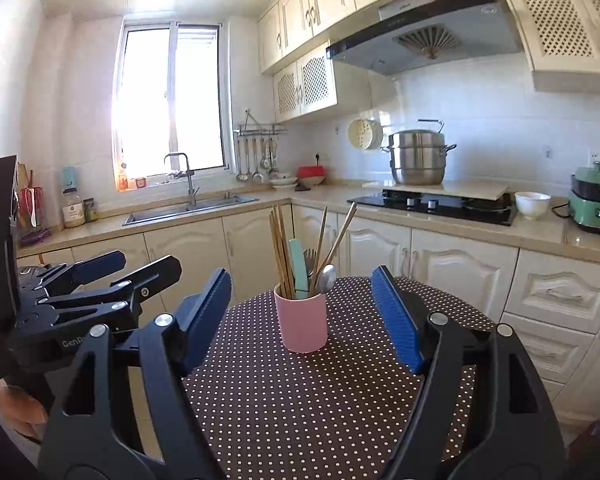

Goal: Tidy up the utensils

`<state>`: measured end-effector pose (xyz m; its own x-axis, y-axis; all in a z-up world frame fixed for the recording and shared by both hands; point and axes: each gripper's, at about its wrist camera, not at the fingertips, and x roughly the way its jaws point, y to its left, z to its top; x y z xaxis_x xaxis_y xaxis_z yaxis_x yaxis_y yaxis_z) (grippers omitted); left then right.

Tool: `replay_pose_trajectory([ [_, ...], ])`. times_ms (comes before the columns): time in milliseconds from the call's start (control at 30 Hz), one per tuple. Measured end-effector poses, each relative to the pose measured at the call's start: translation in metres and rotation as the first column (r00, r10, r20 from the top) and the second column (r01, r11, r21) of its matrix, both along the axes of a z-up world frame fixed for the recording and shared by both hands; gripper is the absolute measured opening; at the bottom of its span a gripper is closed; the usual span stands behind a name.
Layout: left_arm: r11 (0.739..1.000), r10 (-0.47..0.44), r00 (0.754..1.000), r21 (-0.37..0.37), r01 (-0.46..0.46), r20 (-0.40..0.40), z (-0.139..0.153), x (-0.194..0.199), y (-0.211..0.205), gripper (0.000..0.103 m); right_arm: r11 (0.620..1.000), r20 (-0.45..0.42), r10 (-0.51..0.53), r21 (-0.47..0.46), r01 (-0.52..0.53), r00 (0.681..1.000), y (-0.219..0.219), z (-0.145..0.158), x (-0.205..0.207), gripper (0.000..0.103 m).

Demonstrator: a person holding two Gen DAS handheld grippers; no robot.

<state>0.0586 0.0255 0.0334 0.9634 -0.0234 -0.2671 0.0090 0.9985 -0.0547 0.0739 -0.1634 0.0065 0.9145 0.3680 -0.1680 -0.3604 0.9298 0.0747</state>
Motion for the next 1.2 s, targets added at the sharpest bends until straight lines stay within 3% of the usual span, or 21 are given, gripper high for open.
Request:
replay_pose_trajectory([
  [233, 0.998, -0.007, 0.999, 0.058, 0.005, 0.043, 0.009, -0.030, -0.017, 0.090, 0.999, 0.044, -0.028, -0.028, 0.029, 0.999, -0.006, 0.006, -0.029, 0.078],
  [767, 1.000, 0.003, 0.990, 0.014, -0.005, 0.142, 0.023, -0.078, -0.017, 0.091, 0.994, 0.171, -0.082, -0.060, 0.093, 0.982, -0.013, 0.015, -0.073, 0.085],
  [1200, 0.999, 0.021, 0.983, 0.041, -0.029, 0.182, 0.024, -0.088, -0.021, 0.091, 0.994, 0.183, -0.080, -0.056, 0.092, 0.980, -0.014, 0.016, -0.080, 0.088],
])
